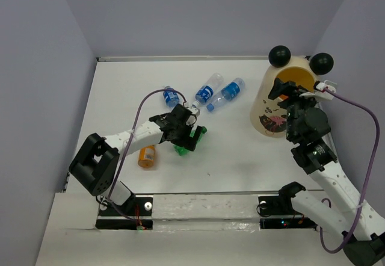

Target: Put the plastic bottles in the bin

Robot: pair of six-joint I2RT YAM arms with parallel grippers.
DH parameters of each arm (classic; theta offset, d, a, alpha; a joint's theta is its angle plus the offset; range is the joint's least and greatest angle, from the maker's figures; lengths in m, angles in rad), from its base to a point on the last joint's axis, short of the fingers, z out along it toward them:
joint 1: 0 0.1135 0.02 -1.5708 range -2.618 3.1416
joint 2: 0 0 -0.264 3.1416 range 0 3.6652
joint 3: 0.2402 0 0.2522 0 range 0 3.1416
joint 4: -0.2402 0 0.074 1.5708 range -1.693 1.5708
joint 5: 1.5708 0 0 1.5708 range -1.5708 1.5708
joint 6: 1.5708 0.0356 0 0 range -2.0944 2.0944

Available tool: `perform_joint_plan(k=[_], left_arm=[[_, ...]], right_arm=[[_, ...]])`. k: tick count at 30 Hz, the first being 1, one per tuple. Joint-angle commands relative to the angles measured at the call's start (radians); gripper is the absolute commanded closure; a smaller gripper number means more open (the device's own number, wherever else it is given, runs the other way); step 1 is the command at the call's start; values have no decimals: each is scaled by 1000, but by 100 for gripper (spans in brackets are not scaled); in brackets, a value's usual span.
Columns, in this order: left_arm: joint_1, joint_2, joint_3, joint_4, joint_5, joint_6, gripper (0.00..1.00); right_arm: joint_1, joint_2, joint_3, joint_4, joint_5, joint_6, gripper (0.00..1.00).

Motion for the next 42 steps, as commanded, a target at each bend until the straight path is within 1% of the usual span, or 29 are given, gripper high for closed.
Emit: perform_joint_plan(k=[1,2,3,4,5,6,9,13,14,15,16,17,20,24,27,30,32,35,38,42], left_arm=[[-7,41,38,-3,-14,16,3],[-7,52,45,-9,-15,18,7],[-7,72,49,-21,-17,16,15],[-9,78,49,-25,-18,18,22],[-9,78,46,-20,-17,16,30],[-9,75,43,-18,-14,15,44],[-11,37,29,-5,12,13,60],[-17,-78,12,38,75,-3,61],[-20,-107,5,50,92,-22,61],[-26,-165,2,81,132,-34,61],[-32,-198,-9,98,150,-60,61],[-38,-253,-14,115,166,-75,61],[-69,-351,-53,196,200,-150,61],[-107,-414,-93,305,236,-201,61],[-133,-421,-98,351,264,-211,60],[-153,-404,-90,359,264,-212,60],[-162,-399,-95,363,259,-212,60],[-165,-392,-106,371,240,-215,60],[-165,-378,-118,371,232,-217,61],[-165,-378,-127,351,181,-223,63]], right_arm=[[-4,-36,58,-340,-276,248,11],[-4,-46,46,-354,-331,286,11],[5,-68,39,-365,-356,305,11],[5,-82,28,-375,-379,322,11],[5,-95,5,-377,-432,358,11],[5,-108,-9,-377,-460,377,11],[34,-116,-66,-353,-572,460,12],[96,-38,-101,-313,-612,521,11],[135,-21,-113,-258,-625,532,9],[151,15,-126,-223,-670,558,7],[175,37,-144,-155,-683,573,6],[185,81,-149,-132,-736,599,4],[229,135,-161,-80,-734,635,3],[257,184,-153,-49,-753,647,1],[286,243,-132,-26,-801,641,0],[297,273,-136,25,-836,647,1],[306,270,-144,54,-835,649,3],[306,246,-147,54,-836,633,3],[306,214,-147,46,-835,621,3],[306,189,-138,22,-829,603,1]])
